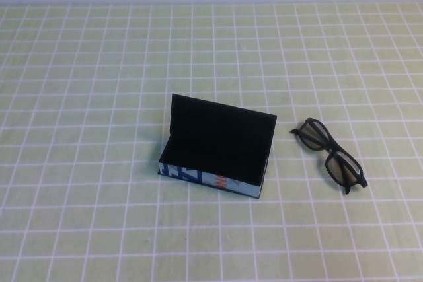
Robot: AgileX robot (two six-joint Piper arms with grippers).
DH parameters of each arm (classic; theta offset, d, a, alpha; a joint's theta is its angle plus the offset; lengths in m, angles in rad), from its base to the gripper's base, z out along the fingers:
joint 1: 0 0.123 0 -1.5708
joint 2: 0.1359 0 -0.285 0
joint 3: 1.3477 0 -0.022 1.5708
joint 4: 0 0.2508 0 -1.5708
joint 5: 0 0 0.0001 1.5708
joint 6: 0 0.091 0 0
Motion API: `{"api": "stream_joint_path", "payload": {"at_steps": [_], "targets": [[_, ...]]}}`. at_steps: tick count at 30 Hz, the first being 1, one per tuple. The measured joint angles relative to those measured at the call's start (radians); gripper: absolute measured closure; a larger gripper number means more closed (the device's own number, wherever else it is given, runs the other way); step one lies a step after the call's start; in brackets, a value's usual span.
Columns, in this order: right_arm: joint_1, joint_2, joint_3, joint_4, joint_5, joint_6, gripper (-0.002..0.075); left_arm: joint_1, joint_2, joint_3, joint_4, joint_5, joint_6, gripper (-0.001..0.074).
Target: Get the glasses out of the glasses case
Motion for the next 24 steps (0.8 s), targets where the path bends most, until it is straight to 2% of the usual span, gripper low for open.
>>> {"api": "stream_joint_path", "payload": {"at_steps": [3, 6, 9, 13, 18, 24], "targets": [[0.0, 0.0, 0.0, -0.018, 0.0, -0.012, 0.0742, 0.0, 0.0, 0.0, 0.0, 0.0, 0.0, 0.0739], [-0.002, 0.0, 0.005, -0.148, -0.014, -0.038, 0.0742, 0.0, 0.0, 0.0, 0.0, -0.002, 0.0, 0.0739], [-0.049, -0.025, 0.04, -0.21, -0.033, -0.045, 0.0742, 0.0, 0.0, 0.0, 0.0, -0.002, 0.0, 0.0739], [-0.139, -0.125, 0.133, -0.229, -0.048, -0.051, 0.0742, 0.0, 0.0, 0.0, 0.0, -0.004, 0.0, 0.0739], [-0.156, -0.174, 0.225, -0.231, -0.056, -0.055, 0.0742, 0.0, -0.001, 0.0, 0.0, -0.004, 0.0, 0.0739], [-0.158, -0.174, 0.25, -0.229, -0.068, -0.055, 0.0742, 0.0, -0.001, 0.0, 0.0, -0.004, 0.0, 0.0739]]}}
